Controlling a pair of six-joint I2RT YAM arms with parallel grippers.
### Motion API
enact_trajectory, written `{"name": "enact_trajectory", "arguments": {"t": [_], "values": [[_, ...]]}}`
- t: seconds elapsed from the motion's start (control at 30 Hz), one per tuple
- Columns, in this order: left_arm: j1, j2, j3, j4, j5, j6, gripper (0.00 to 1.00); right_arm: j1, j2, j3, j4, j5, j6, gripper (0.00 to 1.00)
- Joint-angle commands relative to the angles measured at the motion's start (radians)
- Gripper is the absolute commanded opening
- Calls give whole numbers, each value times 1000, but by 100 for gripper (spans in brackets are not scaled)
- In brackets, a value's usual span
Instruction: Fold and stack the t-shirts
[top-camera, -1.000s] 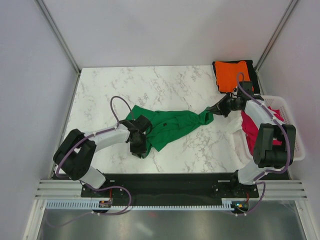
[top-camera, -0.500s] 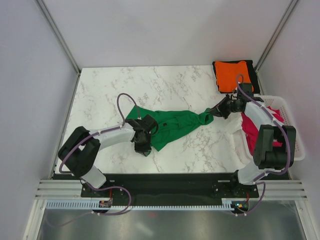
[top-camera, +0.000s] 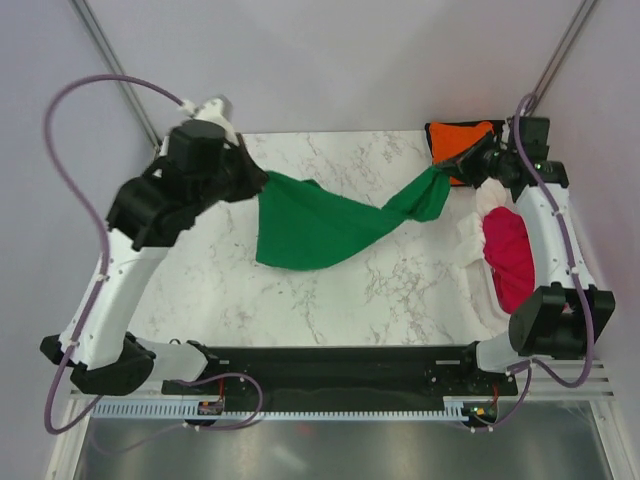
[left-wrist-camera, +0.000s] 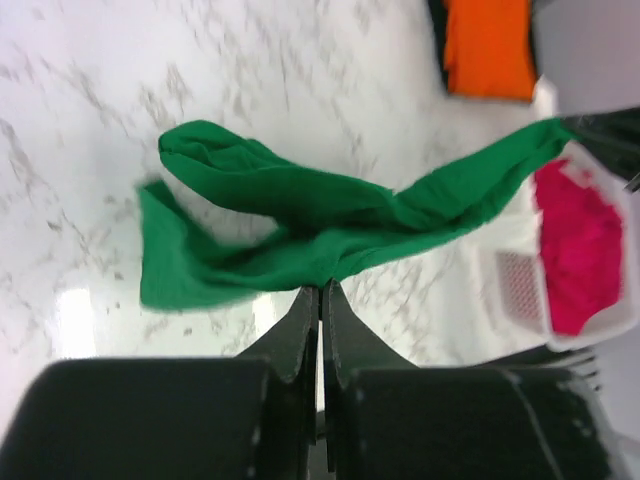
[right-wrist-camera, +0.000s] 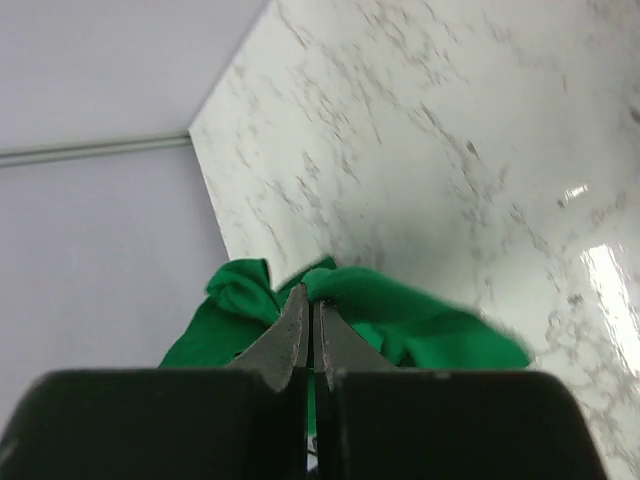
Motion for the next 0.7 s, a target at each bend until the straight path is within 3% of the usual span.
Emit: {"name": "enact_trajectory", "arguments": {"t": [0.0,0.07,0.17,0.27,0.47,0.67], "values": [[198,29,148,-192,27,108,2,-41,147,181,-172,-31,-22,0],[290,15,169,-192,91,115,2,-44,159,203,-213,-48,-68,0],[298,-14,166,-192,93,114,2,-46,46,166,-196,26,-71,0],[313,-30,197,-200,96,114,2,-57,22,185,-204,-90,-64,0],[313,-54,385,-206,70,118,2,-77,-56,367,-219,-181,19,0],[311,-203,395,-37,68,215,2,-95,-194,596,-219,-91,91,0]]}}
